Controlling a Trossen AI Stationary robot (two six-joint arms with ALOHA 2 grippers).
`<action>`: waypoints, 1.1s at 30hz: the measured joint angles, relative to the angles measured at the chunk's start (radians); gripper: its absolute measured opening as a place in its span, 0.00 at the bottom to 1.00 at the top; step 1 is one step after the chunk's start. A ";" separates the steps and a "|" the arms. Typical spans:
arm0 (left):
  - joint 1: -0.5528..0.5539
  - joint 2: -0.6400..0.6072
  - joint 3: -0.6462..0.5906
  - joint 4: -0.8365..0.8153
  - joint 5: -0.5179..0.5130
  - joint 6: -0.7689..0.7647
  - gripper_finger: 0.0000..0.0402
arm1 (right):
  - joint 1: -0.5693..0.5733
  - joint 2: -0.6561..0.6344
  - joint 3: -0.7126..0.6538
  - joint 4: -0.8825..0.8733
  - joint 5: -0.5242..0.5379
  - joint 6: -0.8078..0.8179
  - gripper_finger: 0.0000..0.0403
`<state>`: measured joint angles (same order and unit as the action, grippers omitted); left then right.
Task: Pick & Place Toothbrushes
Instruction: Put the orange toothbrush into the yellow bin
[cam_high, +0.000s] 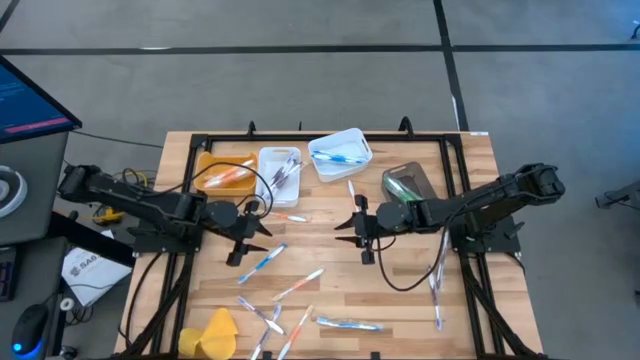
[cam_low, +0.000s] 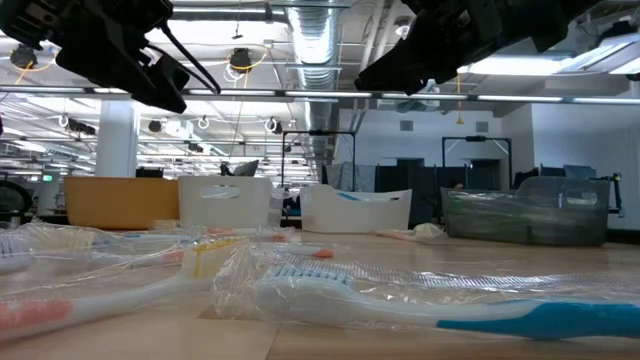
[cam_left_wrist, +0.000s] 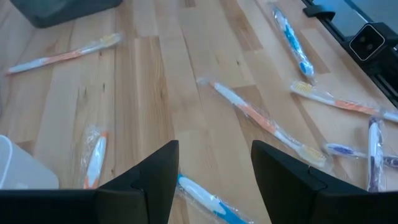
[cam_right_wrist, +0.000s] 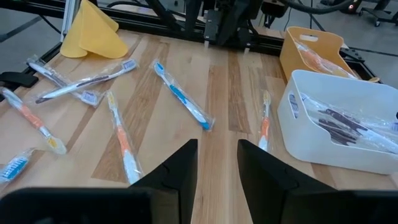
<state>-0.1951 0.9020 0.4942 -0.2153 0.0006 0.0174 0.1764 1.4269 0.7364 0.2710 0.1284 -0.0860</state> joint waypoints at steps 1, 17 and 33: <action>0.000 0.000 0.000 0.001 0.000 0.000 0.48 | 0.000 0.000 0.000 0.000 0.000 0.000 0.27; 0.000 0.000 0.000 0.008 0.001 0.000 0.48 | 0.070 0.046 0.001 0.098 -0.013 -0.042 0.27; 0.000 0.000 0.000 0.014 0.002 0.000 0.48 | 0.111 0.515 0.648 -0.575 0.002 -0.061 0.27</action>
<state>-0.1955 0.9020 0.4942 -0.2018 0.0025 0.0177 0.2878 1.9423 1.3842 -0.3042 0.1306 -0.1466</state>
